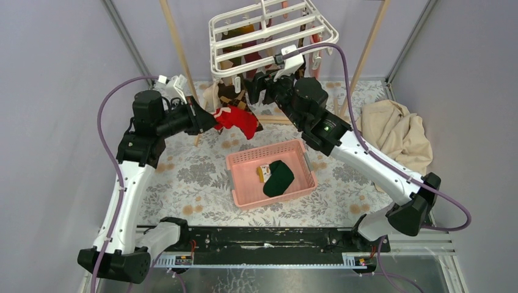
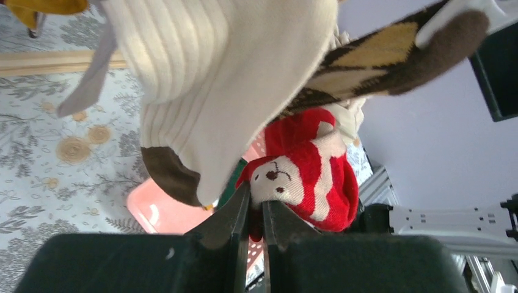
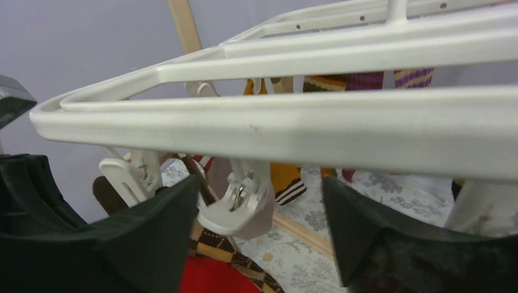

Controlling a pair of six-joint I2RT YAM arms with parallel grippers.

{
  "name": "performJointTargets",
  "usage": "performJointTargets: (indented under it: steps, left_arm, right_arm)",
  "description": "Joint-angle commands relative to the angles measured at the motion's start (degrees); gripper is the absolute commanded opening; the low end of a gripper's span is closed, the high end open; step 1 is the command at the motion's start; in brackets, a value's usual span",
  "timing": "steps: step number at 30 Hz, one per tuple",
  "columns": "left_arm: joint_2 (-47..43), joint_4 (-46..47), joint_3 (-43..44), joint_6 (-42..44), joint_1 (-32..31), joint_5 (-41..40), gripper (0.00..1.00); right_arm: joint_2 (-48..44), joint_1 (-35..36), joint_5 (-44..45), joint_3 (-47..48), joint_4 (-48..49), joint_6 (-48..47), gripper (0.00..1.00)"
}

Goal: Remove the socks clipped to the hanger
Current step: Remove the sock from the hanger, then place the sock in the bin.

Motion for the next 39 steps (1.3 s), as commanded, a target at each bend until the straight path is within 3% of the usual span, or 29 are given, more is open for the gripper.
performJointTargets:
  steps: [1, 3, 19, 25, 39]
  left_arm:
    - [-2.0, 2.1, -1.3, -1.6, -3.8, 0.9, 0.15]
    - [-2.7, 2.2, -2.0, -2.2, -6.5, -0.5, 0.15]
    - [-5.0, 4.5, -13.0, -6.9, -24.0, -16.5, 0.19]
    - [-4.9, 7.2, -18.9, -8.2, -25.6, -20.3, 0.21]
    - [-1.4, 12.7, -24.0, -9.2, -25.8, -22.0, 0.23]
  right_arm:
    - [-5.3, 0.2, -0.4, -2.7, 3.1, 1.1, 0.95]
    - [-6.8, 0.2, -0.6, -4.6, 2.4, 1.7, 0.99]
    - [-25.2, 0.2, 1.9, -29.9, -1.3, 7.4, 1.00]
    - [-29.4, 0.2, 1.9, -35.5, -2.6, 7.6, 1.00]
    - [-27.5, 0.1, 2.4, -34.4, -6.4, 6.7, 1.00]
